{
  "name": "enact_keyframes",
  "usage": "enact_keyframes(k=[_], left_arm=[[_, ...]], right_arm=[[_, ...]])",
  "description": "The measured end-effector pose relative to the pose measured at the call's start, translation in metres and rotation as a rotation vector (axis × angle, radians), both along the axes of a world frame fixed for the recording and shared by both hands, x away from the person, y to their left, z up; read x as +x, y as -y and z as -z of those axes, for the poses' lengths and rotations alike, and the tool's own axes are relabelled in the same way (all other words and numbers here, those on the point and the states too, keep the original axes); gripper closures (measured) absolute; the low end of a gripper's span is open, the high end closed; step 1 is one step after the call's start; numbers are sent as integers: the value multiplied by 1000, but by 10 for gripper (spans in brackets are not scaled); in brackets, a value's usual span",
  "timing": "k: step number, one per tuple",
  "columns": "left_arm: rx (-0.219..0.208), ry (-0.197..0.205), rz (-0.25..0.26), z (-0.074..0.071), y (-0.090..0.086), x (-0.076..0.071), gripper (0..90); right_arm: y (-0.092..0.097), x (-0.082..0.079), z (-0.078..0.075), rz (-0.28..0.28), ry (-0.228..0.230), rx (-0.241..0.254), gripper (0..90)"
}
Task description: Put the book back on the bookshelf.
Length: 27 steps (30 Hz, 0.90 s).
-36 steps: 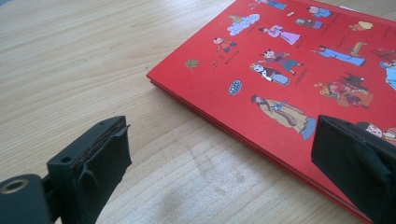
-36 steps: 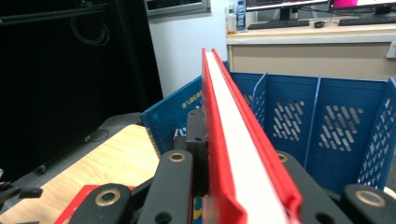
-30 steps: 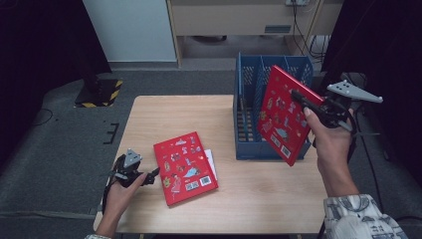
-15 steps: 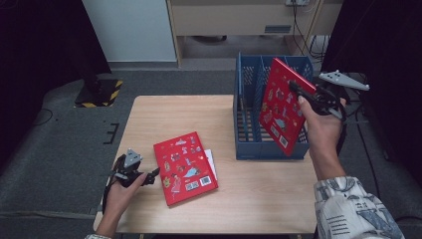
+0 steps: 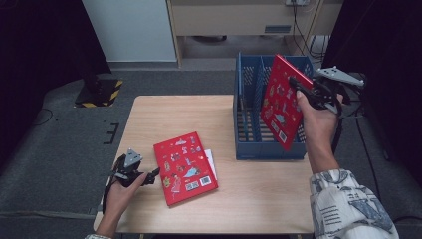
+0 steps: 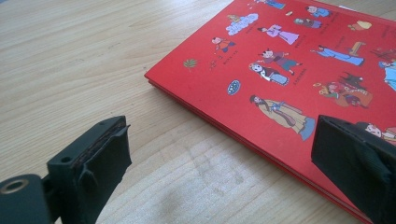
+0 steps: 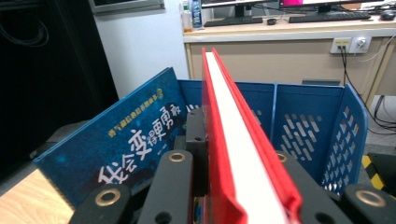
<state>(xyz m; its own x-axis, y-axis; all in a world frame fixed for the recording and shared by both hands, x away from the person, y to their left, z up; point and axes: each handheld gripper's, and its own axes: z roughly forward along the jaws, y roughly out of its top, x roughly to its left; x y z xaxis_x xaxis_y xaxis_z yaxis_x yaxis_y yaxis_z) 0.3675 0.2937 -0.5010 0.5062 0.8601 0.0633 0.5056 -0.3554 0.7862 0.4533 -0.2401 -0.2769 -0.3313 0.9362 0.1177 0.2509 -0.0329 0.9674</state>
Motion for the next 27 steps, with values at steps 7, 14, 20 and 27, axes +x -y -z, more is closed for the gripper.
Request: enact_keyframes(k=[7,14,20,27], left_arm=[[-3,2,0,0,0,0,38],[-7,1,2,0,1,0,38],[-10,1,3,0,0,0,38],[-8,-1,3,0,0,0,37]], right_arm=[[0,7,1,25,0,-17,799],[2,21,6,56,4,-14,799],[-3,31,10,75,4,-9,799],[-6,38,12,88,8,-4,799]])
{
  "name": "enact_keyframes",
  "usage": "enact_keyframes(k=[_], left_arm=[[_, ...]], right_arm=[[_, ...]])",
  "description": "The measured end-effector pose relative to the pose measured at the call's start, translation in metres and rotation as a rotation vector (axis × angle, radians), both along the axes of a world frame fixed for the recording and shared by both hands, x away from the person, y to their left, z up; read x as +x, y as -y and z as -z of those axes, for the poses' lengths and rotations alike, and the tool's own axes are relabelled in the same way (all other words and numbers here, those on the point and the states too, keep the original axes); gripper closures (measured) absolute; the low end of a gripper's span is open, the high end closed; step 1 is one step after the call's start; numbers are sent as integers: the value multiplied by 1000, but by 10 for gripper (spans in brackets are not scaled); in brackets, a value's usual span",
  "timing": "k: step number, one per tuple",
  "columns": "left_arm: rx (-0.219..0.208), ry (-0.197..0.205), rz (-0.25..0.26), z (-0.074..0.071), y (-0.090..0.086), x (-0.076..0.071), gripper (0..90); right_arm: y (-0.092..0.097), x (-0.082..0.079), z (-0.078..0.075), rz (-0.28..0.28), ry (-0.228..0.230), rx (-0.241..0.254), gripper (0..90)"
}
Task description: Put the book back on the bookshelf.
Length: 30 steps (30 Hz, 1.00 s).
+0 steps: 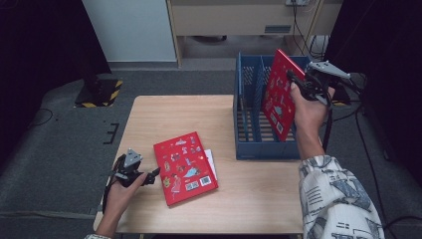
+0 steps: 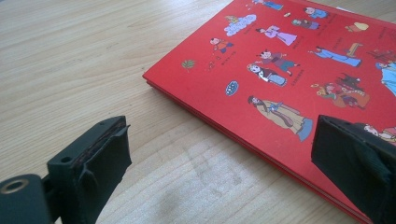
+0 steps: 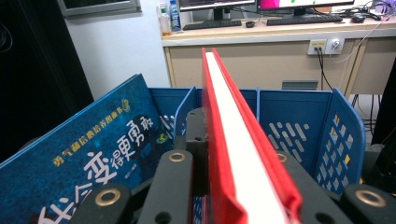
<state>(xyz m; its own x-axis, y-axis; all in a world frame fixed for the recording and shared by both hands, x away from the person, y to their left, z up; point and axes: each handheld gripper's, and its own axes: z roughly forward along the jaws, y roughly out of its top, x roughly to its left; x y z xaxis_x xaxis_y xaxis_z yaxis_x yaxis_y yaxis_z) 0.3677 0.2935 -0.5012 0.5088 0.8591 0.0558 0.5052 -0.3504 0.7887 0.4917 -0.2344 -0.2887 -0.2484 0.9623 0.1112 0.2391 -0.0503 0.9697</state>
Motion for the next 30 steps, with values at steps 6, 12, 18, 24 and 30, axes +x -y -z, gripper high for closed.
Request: enact_keyframes(k=[6,12,18,24,30], left_arm=[[5,0,6,0,2,-1,37],[4,-1,7,0,2,0,38],[5,-1,6,0,2,0,38],[4,0,6,0,2,0,38],[6,-2,6,0,2,0,38]], right_arm=[[-1,5,4,9,-5,-4,799],[-1,8,6,11,-2,-7,799],[-1,11,8,16,-3,-4,799],[-3,14,11,17,8,-13,799],[-8,19,18,17,25,-25,799]])
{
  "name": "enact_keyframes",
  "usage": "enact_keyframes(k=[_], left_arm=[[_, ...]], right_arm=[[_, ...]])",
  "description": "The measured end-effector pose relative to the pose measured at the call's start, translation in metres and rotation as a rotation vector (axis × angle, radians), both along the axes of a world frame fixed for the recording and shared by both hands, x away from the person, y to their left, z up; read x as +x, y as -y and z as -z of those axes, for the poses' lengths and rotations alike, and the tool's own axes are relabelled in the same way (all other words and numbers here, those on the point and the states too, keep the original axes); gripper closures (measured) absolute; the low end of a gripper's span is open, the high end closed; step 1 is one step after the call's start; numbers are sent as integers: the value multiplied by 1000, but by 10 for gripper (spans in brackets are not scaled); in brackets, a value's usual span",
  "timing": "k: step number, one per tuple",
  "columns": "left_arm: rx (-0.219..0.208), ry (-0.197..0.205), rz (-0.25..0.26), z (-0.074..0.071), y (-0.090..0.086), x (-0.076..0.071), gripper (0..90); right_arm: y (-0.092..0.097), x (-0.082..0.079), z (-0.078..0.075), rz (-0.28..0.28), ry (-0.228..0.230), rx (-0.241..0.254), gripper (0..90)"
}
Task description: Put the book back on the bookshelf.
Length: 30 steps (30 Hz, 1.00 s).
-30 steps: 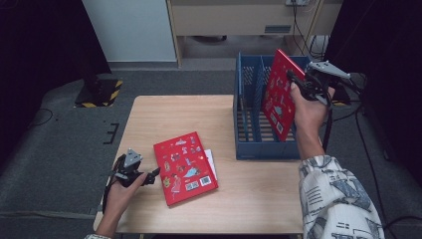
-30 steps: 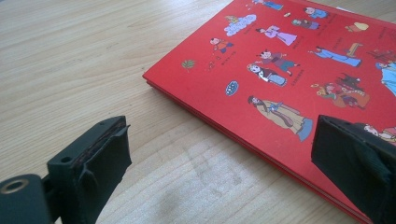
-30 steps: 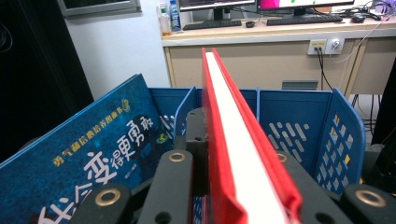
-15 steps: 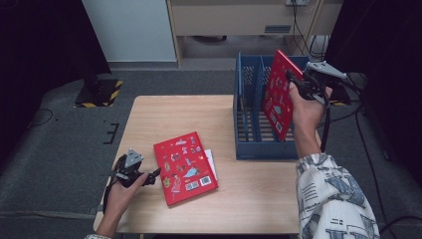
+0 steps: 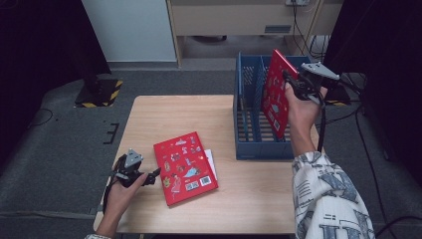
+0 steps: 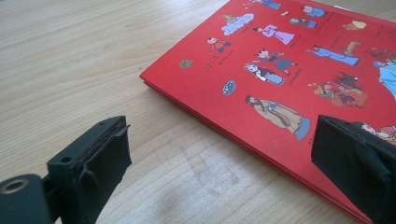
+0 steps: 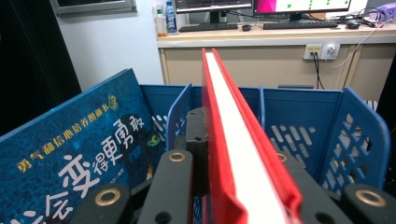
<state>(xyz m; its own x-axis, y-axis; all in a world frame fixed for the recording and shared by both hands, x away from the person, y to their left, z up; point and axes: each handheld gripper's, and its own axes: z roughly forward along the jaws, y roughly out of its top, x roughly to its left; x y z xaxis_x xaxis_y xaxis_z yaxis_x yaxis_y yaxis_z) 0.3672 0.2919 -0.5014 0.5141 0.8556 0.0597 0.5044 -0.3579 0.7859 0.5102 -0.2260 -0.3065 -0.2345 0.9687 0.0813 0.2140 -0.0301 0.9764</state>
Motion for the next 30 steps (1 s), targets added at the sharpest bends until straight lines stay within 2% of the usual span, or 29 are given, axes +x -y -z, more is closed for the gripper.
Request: enact_keyframes(k=[13,30], left_arm=[[-1,0,0,0,1,-1,37],[1,2,3,-1,0,-1,38]], right_arm=[[-7,12,25,-1,-10,-28,799],[-11,16,29,1,-13,-18,799]])
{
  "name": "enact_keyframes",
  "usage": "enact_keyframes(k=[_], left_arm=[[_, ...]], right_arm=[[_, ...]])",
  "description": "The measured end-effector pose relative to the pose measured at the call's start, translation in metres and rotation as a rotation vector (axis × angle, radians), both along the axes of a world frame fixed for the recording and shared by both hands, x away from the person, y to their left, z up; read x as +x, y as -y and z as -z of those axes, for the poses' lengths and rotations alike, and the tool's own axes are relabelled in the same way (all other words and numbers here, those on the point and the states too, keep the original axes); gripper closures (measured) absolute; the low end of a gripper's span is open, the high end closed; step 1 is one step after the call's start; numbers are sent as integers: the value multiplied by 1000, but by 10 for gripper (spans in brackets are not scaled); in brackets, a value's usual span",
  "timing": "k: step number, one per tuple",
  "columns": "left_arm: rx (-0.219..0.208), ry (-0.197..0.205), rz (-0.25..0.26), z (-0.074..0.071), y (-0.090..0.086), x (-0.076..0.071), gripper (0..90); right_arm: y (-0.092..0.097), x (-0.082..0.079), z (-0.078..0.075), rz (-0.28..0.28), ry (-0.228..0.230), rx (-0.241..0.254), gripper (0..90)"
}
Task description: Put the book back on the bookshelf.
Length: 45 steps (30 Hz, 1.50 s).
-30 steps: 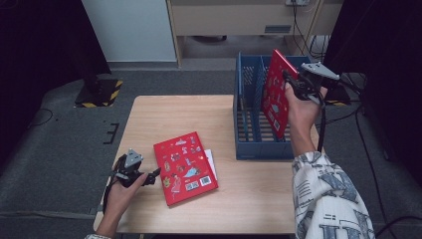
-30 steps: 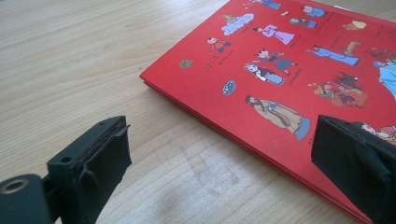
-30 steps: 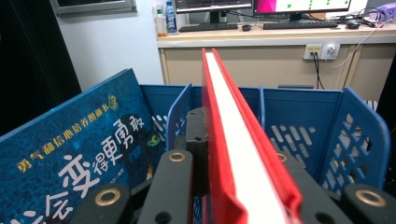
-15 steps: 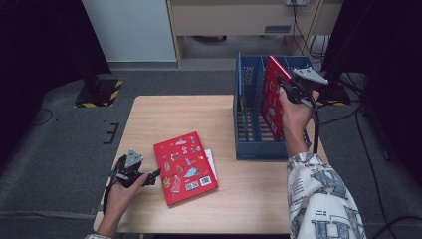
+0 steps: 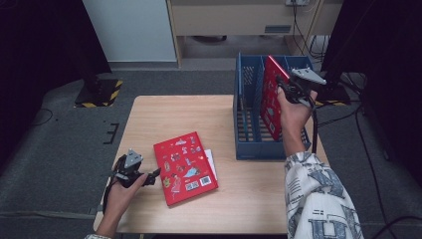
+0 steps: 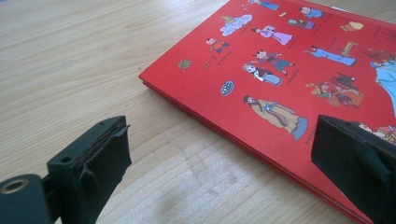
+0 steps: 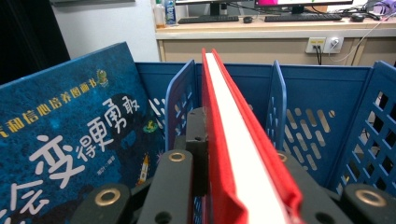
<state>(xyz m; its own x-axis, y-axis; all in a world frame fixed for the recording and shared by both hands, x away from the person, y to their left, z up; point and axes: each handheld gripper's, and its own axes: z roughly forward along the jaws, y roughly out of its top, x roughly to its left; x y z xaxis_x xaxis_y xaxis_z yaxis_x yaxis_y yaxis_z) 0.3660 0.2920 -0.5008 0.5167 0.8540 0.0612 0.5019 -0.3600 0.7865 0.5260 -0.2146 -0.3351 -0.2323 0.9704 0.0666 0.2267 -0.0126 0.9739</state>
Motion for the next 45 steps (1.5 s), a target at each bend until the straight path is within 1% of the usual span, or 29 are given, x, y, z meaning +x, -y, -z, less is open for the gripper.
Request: enact_keyframes(k=[4,9,13,16,21,27,30,31,35,39,45], left_arm=[[0,0,-1,0,-1,0,38],[-1,1,-1,0,-1,0,38],[-4,2,-4,0,-1,0,37],[-4,1,-4,0,-1,0,37],[-1,1,-4,0,-1,0,38],[1,2,-3,0,-1,0,38],[1,3,-3,0,-1,-1,37],[2,3,-4,0,-1,-1,37],[3,3,-3,1,0,0,37],[3,3,-2,0,0,0,37],[10,4,1,0,1,-1,38]], right_arm=[[-2,2,3,5,-4,-7,799],[-2,3,10,12,-9,23,799],[-2,4,15,16,-17,14,798],[-2,5,19,17,-21,17,799],[-3,7,22,20,-23,-1,798],[-6,7,28,21,-22,4,798],[-7,7,35,22,-29,7,798],[-7,6,37,23,-24,8,799],[-7,6,38,19,-23,6,798],[-9,4,38,6,-26,-14,795],[-6,-6,42,9,-31,2,791]])
